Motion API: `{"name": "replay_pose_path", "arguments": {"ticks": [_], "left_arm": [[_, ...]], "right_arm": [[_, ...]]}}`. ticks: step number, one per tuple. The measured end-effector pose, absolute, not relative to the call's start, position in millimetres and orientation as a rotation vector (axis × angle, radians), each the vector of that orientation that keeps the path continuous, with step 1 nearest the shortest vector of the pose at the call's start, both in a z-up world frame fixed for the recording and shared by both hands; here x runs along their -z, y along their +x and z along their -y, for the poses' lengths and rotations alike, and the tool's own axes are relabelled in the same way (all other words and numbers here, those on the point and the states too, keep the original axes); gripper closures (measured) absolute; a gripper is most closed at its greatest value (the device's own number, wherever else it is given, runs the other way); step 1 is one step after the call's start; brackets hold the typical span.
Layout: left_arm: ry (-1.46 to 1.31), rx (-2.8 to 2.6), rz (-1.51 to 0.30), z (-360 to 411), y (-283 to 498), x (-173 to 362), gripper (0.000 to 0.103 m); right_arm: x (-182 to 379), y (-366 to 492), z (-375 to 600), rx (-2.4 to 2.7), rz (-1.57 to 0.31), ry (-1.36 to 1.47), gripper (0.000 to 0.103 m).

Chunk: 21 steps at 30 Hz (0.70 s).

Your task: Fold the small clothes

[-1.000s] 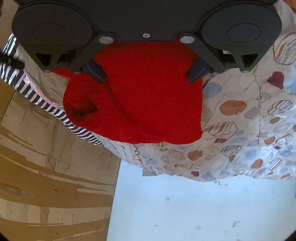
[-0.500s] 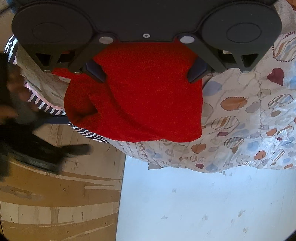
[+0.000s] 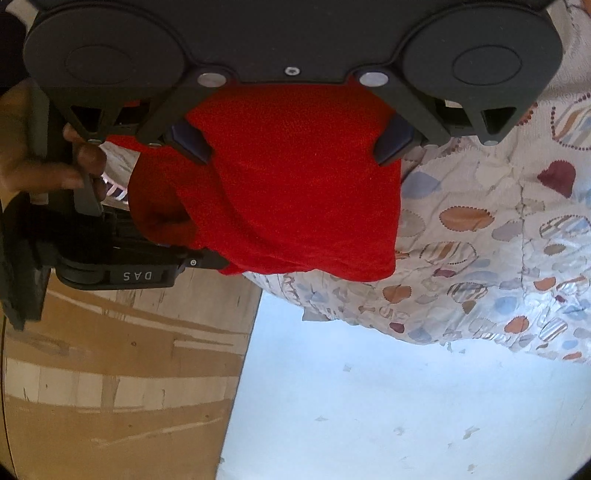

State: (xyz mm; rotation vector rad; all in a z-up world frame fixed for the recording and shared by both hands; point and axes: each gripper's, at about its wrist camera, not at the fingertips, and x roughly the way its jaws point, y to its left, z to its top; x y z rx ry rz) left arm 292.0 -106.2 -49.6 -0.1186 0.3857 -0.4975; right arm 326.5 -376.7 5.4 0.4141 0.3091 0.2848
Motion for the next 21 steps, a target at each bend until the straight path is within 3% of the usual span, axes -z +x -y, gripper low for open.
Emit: {"name": "replay_pose_path", "arguments": {"ticks": [2, 3, 4, 8, 14, 15, 19, 21], "left_arm": [[-0.127, 0.494, -0.389, 105.9, 293.8, 49.7, 0.007], [-0.125, 0.492, -0.391, 106.0, 294.1, 49.7, 0.007], [-0.121, 0.491, -0.391, 106.9, 294.3, 49.4, 0.007], [-0.126, 0.488, -0.382, 107.5, 294.3, 51.9, 0.007], [-0.121, 0.486, -0.38, 107.4, 295.6, 53.1, 0.007], [-0.122, 0.486, -0.381, 107.7, 295.4, 52.8, 0.007], [-0.139, 0.48, -0.386, 106.5, 295.9, 52.7, 0.007], [-0.153, 0.478, -0.386, 104.5, 294.9, 52.7, 0.007]], "right_arm": [[-3.3, 328.0, 383.4, -0.277, -0.312, 0.482, 0.06], [-0.6, 328.2, 389.6, -0.274, -0.305, 0.522, 0.043], [2.6, 327.4, 396.4, -0.262, -0.297, 0.552, 0.037], [18.6, 334.4, 427.7, -0.211, -0.346, 0.679, 0.036], [14.3, 355.2, 428.4, -0.294, -0.391, 0.677, 0.038], [13.7, 363.0, 424.6, -0.298, -0.433, 0.669, 0.043], [8.9, 378.3, 401.1, -0.311, -0.466, 0.601, 0.077], [2.2, 372.8, 393.5, -0.351, -0.416, 0.568, 0.081]]}}
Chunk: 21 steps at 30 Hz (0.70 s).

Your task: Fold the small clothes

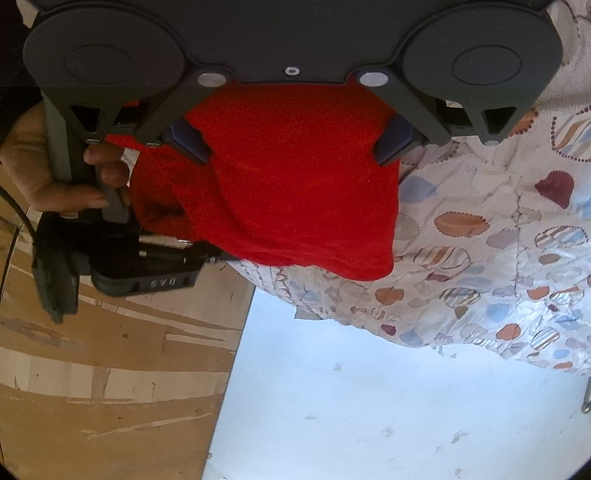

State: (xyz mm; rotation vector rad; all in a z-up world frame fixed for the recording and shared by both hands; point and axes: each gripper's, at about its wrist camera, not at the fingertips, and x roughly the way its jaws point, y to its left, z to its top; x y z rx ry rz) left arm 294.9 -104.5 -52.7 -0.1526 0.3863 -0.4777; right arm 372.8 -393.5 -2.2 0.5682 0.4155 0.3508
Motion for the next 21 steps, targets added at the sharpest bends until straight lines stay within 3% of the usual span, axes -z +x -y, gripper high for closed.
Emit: {"name": "replay_pose_path", "arguments": {"ticks": [6, 13, 17, 21], "left_arm": [[-0.168, 0.479, -0.384, 100.2, 292.2, 54.4, 0.007], [-0.163, 0.48, -0.383, 99.5, 292.6, 55.5, 0.007], [-0.152, 0.481, -0.382, 100.3, 292.4, 55.6, 0.007], [-0.134, 0.513, -0.393, 101.9, 295.5, 46.3, 0.007]], "right_arm": [[-23.4, 345.5, 362.2, -0.4, -0.275, 0.336, 0.081], [-26.0, 329.3, 353.8, -0.375, -0.202, 0.283, 0.081], [-15.7, 332.8, 379.1, -0.319, -0.234, 0.383, 0.081], [11.6, 347.3, 410.5, -0.255, -0.381, 0.526, 0.081]]}}
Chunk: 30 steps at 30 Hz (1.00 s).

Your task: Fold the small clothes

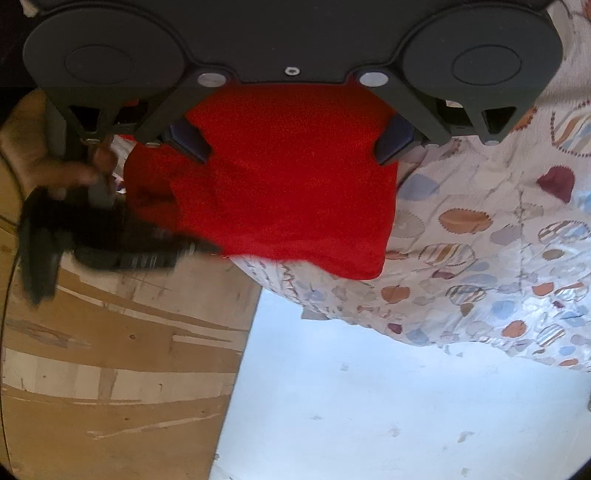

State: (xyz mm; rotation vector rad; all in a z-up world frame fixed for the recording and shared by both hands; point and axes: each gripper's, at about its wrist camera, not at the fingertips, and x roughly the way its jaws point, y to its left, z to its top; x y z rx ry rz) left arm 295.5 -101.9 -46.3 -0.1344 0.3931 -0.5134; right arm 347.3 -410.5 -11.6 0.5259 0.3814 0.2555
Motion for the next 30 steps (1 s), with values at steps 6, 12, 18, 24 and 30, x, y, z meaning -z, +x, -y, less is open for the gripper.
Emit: {"name": "replay_pose_path", "arguments": {"ticks": [6, 12, 18, 24, 30], "left_arm": [[-0.169, 0.57, -0.469, 97.1, 312.4, 18.6, 0.006], [-0.218, 0.495, -0.523, 87.5, 339.1, -12.0, 0.001], [-0.195, 0.37, -0.724, 90.7, 397.6, -7.9, 0.001], [-0.241, 0.394, -0.777, 88.1, 414.1, 5.5, 0.001], [-0.219, 0.407, -0.797, 87.7, 422.6, 11.5, 0.001]], "right_arm": [[40.5, 354.2, 429.7, -0.242, -0.433, 0.615, 0.076], [41.3, 352.8, 430.9, -0.22, -0.444, 0.615, 0.053], [44.9, 360.0, 437.4, -0.262, -0.497, 0.681, 0.042], [50.8, 361.3, 439.3, -0.273, -0.504, 0.698, 0.038], [51.6, 364.2, 436.8, -0.283, -0.52, 0.695, 0.034]]}}
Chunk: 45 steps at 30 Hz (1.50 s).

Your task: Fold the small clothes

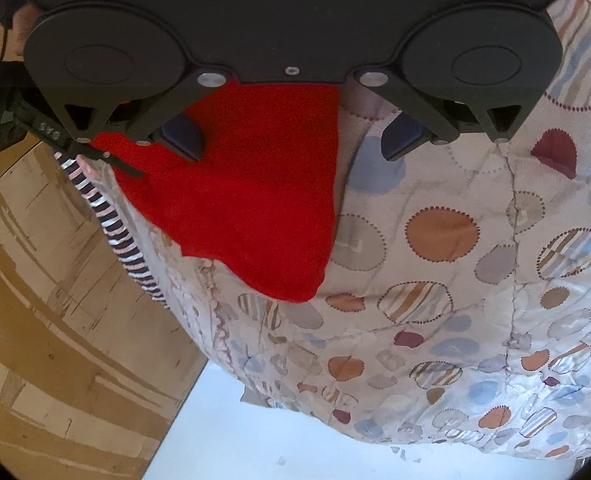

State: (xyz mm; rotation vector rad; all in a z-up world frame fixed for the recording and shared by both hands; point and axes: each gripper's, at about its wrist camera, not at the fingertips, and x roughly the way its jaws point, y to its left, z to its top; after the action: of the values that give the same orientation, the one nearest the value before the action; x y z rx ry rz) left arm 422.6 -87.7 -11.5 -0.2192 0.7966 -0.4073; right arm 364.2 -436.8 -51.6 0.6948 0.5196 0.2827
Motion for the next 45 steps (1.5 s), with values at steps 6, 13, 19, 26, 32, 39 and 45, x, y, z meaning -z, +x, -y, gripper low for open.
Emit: {"name": "replay_pose_path", "arguments": {"ticks": [6, 13, 19, 26, 32, 39, 45], "left_arm": [[-0.229, 0.447, -0.824, 84.1, 436.3, 21.2, 0.001], [-0.364, 0.582, -0.887, 67.2, 459.9, 48.2, 0.001], [-0.382, 0.623, -0.849, 56.8, 452.7, 53.6, 0.01], [-0.404, 0.622, -0.791, 48.2, 441.2, 62.1, 0.01], [-0.488, 0.593, -0.697, 36.5, 420.8, 71.9, 0.014], [-0.641, 0.556, -0.635, 12.9, 400.3, 82.1, 0.02], [-0.632, 0.54, -0.649, 10.4, 394.6, 77.1, 0.02]], "right_arm": [[53.5, 371.4, 434.5, -0.308, -0.545, 0.705, 0.028], [46.2, 379.3, 418.4, -0.317, -0.558, 0.639, 0.043], [38.1, 359.4, 405.2, -0.219, -0.506, 0.638, 0.031], [23.2, 301.0, 388.5, -0.125, -0.272, 0.61, 0.027], [16.3, 308.5, 355.6, -0.176, -0.279, 0.636, 0.074], [-15.9, 307.4, 320.3, -0.269, -0.187, 0.561, 0.077], [-26.7, 301.7, 311.0, -0.268, -0.156, 0.542, 0.077]]}}
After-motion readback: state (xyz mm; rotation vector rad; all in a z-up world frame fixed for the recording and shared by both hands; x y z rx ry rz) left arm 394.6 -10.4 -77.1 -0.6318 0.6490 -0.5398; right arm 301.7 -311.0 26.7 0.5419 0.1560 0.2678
